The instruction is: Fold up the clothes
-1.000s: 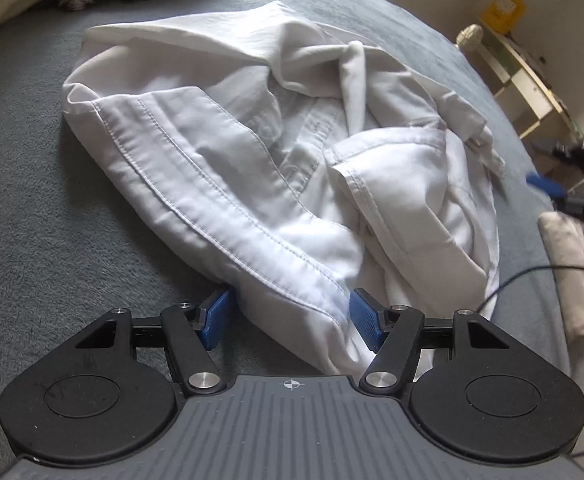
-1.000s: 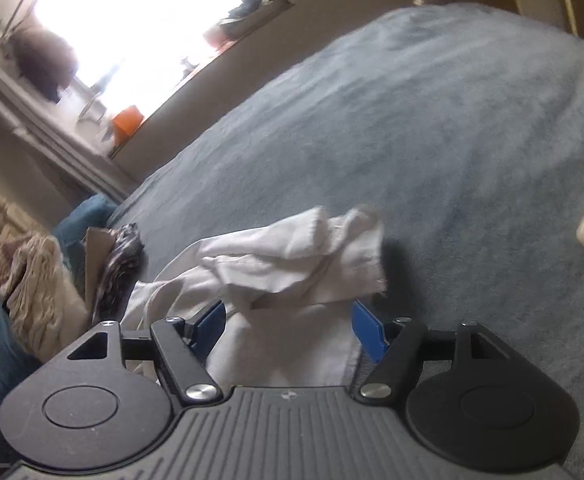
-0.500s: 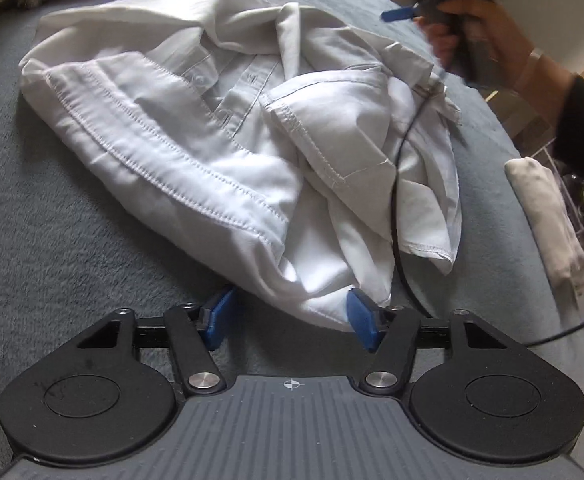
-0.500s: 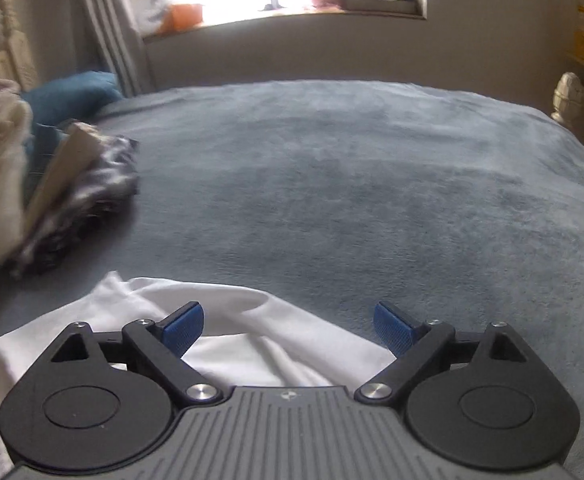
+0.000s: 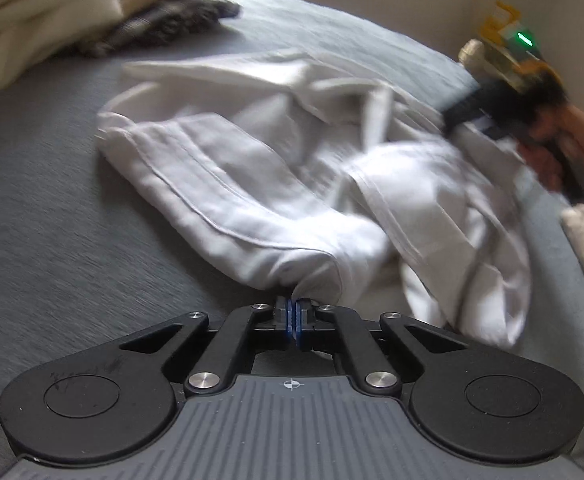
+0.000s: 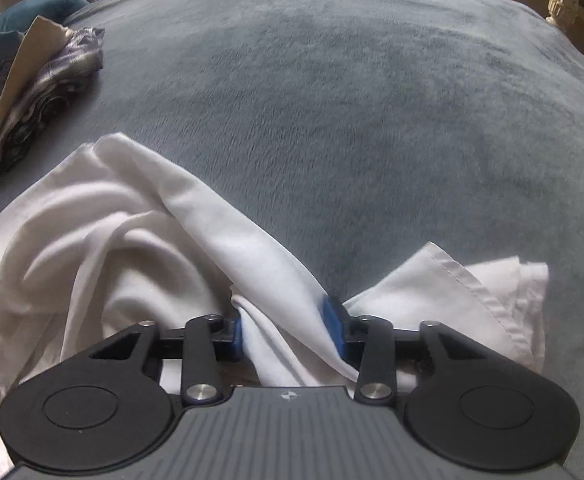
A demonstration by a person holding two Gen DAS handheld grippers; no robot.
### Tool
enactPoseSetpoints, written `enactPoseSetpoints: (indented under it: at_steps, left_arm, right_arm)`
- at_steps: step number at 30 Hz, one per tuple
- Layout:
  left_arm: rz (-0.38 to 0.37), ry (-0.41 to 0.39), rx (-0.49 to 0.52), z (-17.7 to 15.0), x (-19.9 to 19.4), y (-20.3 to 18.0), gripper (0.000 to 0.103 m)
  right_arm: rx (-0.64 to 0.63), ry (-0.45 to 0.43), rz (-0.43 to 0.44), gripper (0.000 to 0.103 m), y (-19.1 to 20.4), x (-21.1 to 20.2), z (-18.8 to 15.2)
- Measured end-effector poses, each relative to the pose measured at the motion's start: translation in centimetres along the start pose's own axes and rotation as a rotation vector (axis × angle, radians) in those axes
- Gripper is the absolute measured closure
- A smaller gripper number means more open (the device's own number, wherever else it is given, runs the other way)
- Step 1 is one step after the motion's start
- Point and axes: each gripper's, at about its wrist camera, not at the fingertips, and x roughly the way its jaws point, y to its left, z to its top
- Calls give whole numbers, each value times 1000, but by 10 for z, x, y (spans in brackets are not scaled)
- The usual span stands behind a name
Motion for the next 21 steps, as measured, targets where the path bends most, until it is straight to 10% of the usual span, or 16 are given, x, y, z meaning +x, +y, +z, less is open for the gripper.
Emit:
enactPoseSetpoints:
  at_steps: [9, 21]
  left_arm:
    - [133, -92, 18, 37, 8, 40, 103]
    - [30, -90, 118, 91, 35, 20, 103]
  right_arm:
    - [72, 207, 146, 90, 4, -44, -116]
    - [285, 610, 630, 90, 82, -57, -313]
